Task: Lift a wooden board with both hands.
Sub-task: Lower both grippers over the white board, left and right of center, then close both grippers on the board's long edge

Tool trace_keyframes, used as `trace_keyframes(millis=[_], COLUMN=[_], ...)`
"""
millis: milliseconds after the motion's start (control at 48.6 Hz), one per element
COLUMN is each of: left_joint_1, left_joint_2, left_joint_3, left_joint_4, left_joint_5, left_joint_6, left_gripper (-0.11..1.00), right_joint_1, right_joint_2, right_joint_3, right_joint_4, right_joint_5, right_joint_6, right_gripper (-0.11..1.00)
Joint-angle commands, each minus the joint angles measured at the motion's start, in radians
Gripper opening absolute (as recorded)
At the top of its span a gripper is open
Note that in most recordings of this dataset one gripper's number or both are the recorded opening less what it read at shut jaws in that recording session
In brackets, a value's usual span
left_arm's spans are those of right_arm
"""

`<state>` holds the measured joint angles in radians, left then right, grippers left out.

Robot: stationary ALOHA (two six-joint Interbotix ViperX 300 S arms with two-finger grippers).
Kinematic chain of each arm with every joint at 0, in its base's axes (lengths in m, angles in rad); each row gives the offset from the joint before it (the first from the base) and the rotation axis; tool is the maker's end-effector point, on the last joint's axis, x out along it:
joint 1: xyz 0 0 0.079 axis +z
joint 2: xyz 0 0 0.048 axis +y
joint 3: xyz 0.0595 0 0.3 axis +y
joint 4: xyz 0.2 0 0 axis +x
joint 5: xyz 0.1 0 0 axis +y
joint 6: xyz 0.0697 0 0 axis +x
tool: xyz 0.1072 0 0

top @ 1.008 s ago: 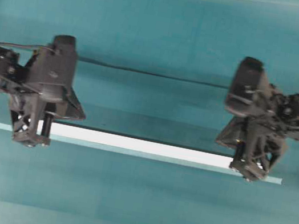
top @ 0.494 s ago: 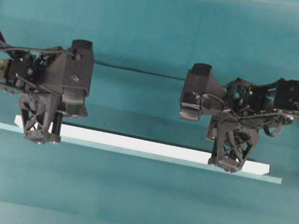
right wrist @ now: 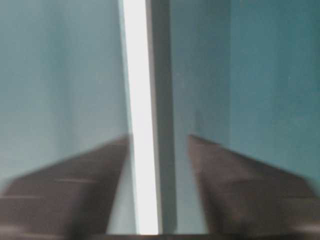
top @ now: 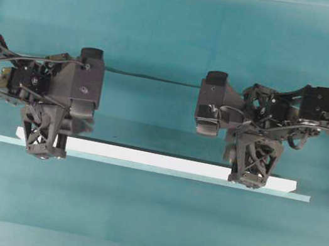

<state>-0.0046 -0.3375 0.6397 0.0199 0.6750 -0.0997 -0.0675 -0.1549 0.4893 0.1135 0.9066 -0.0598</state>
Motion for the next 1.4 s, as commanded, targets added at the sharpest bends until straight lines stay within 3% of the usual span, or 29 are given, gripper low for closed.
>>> trace_keyframes(millis=[0,103,185,494,782,1379], left_joint_1=[-0.008,-0.015,-0.021,-0.023,-0.021,-0.008], left_joint_2=[0.002,0.025,0.048,0.133,0.212,0.282], left_joint_3=[0.002,0.012,0.015,0.015,0.031,0.092], left_joint_4=[0.006,0.006,0.003,0.006,0.006,0.003], left_joint_5=[-0.005,-0.005,-0.005,-0.029,-0.121,-0.229], left_joint_6=[0.008,0.025,0.031,0.051,0.038,0.037], left_gripper=[0.60,0.89,0.98,0.99,0.99,0.99], right_joint_1=[0.009,0.015,0.017,0.018,0.029,0.046], right_joint_2=[0.005,0.005,0.008,0.044,0.094,0.192], right_joint_3=[-0.005,-0.003,-0.002,0.031,0.092,0.114], right_joint_4=[-0.003,-0.014,-0.015,-0.015,-0.008,-0.008], right_joint_5=[-0.012,-0.037,-0.055,-0.075,-0.183,-0.275], right_joint_6=[0.005,0.006,0.008,0.011,0.014,0.008], right_gripper=[0.82,0.95,0.95,0.95,0.95,0.95])
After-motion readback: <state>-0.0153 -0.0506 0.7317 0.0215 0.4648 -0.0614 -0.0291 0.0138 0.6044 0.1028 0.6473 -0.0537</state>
